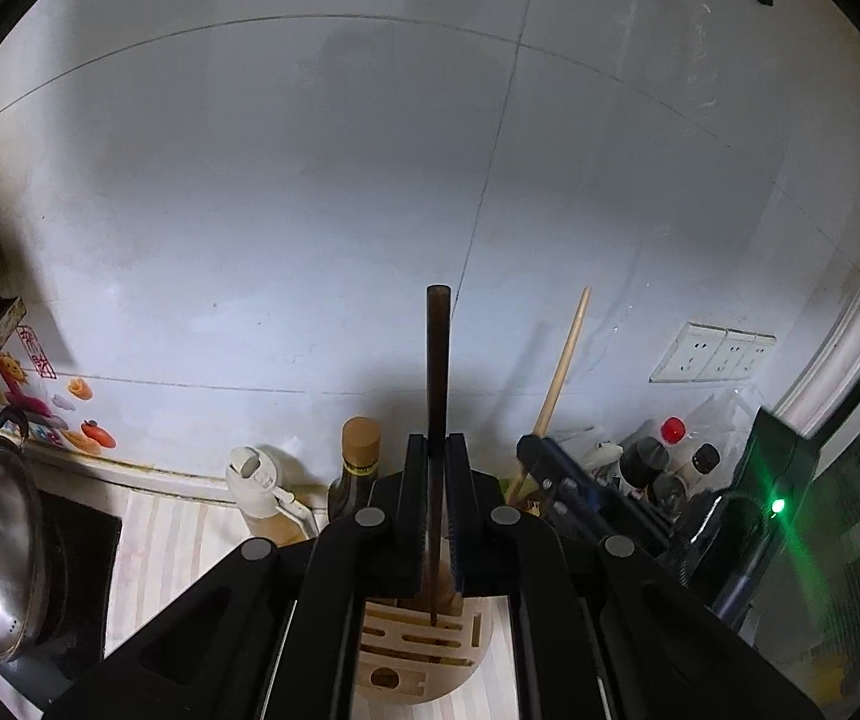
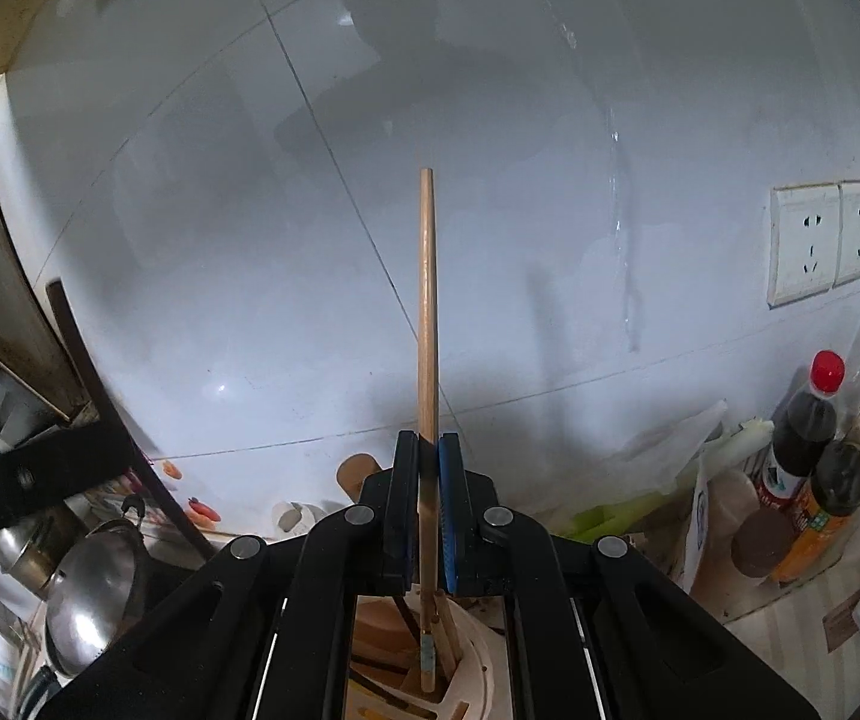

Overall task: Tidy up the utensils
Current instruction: 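Lift both chopsticks and insert them into the beige holder's slots, then open both tools to release the chopsticks into the holder, then move both tools down to the last wooden chopsticks on the cloth, then grasp a wooden chopstick with the left tool while the right tool grasps another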

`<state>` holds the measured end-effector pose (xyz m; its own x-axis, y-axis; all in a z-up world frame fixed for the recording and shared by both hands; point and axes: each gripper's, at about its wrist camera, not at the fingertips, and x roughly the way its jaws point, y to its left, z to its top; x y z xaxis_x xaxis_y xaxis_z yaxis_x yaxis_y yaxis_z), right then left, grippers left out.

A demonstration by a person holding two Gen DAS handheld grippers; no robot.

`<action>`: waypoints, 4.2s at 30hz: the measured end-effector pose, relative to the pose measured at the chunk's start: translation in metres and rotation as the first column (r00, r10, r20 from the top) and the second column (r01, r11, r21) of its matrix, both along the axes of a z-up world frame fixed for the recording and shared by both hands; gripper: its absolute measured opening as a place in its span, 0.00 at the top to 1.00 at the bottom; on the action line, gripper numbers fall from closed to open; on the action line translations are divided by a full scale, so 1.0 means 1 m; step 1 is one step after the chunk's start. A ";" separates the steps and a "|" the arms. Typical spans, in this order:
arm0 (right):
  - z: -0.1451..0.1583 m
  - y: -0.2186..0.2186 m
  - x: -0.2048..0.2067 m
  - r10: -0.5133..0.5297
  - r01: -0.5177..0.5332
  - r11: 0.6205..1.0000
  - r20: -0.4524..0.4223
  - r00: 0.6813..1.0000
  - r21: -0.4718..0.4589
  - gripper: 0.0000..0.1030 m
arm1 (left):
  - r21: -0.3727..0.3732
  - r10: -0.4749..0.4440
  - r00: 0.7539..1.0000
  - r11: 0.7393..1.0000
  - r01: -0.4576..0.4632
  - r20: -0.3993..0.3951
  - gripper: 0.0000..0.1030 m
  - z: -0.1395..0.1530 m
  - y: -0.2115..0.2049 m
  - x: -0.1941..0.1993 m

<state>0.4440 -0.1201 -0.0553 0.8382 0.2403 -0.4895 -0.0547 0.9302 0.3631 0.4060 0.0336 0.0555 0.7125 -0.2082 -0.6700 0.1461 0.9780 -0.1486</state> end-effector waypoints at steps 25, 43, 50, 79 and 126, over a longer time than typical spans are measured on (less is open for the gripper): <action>-0.015 -0.004 -0.019 0.094 -0.092 0.995 -0.099 0.991 0.023 0.57 | -0.003 0.004 0.995 1.000 -0.004 -0.100 0.90 -0.009 0.007 -0.020; -0.008 -0.081 -0.166 -0.177 0.173 0.984 -0.177 0.968 -0.037 0.07 | 0.131 0.169 0.978 0.979 -0.153 -0.120 0.00 -0.076 0.042 -0.119; -0.050 -0.125 -0.215 -0.305 0.274 0.950 -0.267 0.914 -0.146 0.02 | 0.185 0.131 0.964 0.979 -0.088 -0.233 0.00 -0.149 0.008 -0.153; -0.278 -0.289 -0.181 -0.146 -0.022 0.979 -0.768 0.624 -0.204 0.93 | 0.281 0.051 0.825 0.950 0.133 -0.563 0.06 -0.324 -0.240 -0.133; -0.277 -0.060 -0.137 0.031 -0.263 0.958 -0.874 0.486 -0.113 0.79 | -0.064 0.051 0.756 0.990 -0.122 -0.653 0.77 -0.324 0.060 -0.211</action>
